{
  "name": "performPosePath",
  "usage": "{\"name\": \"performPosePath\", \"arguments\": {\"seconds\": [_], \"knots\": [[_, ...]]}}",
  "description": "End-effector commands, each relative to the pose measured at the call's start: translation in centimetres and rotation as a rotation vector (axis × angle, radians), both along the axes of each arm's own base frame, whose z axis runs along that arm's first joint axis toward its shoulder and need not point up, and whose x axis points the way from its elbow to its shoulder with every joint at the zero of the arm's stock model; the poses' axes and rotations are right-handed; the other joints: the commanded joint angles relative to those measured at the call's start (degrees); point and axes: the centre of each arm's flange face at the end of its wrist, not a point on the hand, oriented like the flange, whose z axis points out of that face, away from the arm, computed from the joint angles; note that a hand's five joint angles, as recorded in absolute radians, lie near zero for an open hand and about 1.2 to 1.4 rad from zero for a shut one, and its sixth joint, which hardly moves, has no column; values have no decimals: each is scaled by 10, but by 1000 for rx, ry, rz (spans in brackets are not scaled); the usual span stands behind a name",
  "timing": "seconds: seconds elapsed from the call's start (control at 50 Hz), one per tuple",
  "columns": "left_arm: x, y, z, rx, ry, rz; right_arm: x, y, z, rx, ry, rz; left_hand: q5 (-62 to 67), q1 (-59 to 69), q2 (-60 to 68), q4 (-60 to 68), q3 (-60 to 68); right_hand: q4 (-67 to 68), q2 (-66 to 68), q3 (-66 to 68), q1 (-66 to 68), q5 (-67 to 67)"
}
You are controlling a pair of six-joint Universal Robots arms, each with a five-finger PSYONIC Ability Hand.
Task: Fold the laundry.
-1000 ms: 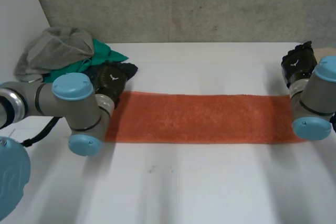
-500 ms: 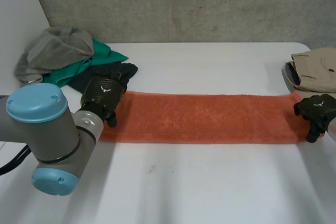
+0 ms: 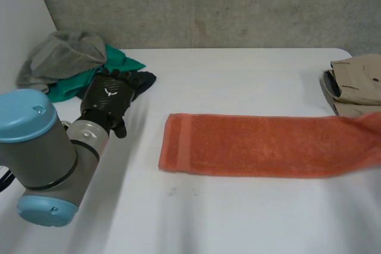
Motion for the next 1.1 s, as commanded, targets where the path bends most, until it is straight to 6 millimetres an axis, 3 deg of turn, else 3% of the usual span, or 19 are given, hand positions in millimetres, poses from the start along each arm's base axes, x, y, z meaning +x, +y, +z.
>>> {"name": "performPosePath", "arguments": {"seconds": [0.02,0.04,0.12,0.18,0.24,0.3,0.34,0.36,0.42,0.52,0.6,0.7,0.74,0.78,0.82,0.84,0.94,1.08,1.1], "knots": [[3,6,9,-13,16,2,131,25,51,-240,-131,413,-28,-9,-16,-17,-21,111,125,116,168,144],[3,6,9,-12,21,4,167,43,53,-248,-161,547,-28,-9,-16,-17,-21,111,125,116,168,144],[4,8,14,-13,50,4,251,102,39,-196,-189,899,-28,-9,-16,-17,-21,111,125,116,168,144],[3,10,15,-7,69,2,300,153,7,-97,-192,1147,-28,-9,-16,-17,-21,111,125,116,168,144],[3,12,12,6,76,0,325,188,-20,-30,-157,1293,-28,-9,-16,-17,-21,111,125,116,168,144],[1,15,11,12,77,-12,328,195,-36,6,-133,1318,-28,-9,-16,-17,-21,111,125,116,168,144],[-4,20,10,16,76,-28,327,197,-41,25,-132,1323,-28,-9,-16,-17,-21,-191,-177,-187,-134,-158],[-6,22,9,17,75,-36,325,197,-41,29,-138,1303,-28,-9,-16,-17,-21,-474,-460,-469,-417,-441],[-11,26,9,18,75,-54,318,190,-38,51,-176,1240,-28,-9,-16,-17,-21,-589,-575,-584,-532,-556],[-15,27,11,8,81,-67,244,128,-13,126,-427,809,-28,-9,-16,-17,-21,-589,-575,-584,-532,-556],[-16,26,14,0,85,-70,210,123,-13,264,-560,659,-28,-9,-16,-17,-21,-589,-575,-584,-532,-556],[-17,26,14,0,85,-72,181,119,-24,372,-511,572,-28,-9,-16,-17,-21,-568,-554,-564,-512,-536],[-17,28,13,4,83,-73,167,109,-32,377,-430,534,-28,-9,-16,-17,-21,-252,-239,-248,-196,-220],[-17,28,12,5,82,-75,161,104,-37,383,-375,510,-28,-9,-16,-17,-21,-131,-117,-126,-74,-98],[-17,30,11,11,79,-76,156,95,-39,363,-304,452,-28,-9,-16,-17,-21,111,124,115,167,143],[-17,31,10,13,77,-76,154,92,-38,349,-290,426,-28,-9,-16,-17,-21,111,125,116,168,144],[-15,33,10,15,77,-74,190,90,-17,184,-237,469,-28,-9,-16,-17,-21,111,125,116,168,144],[-12,32,17,1,84,-64,274,134,7,24,-240,784,-28,-9,-16,-17,-21,111,125,116,168,144],[-12,32,17,0,86,-66,293,154,5,40,-243,893,-28,-9,-16,-17,-21,111,125,116,168,144]]}}
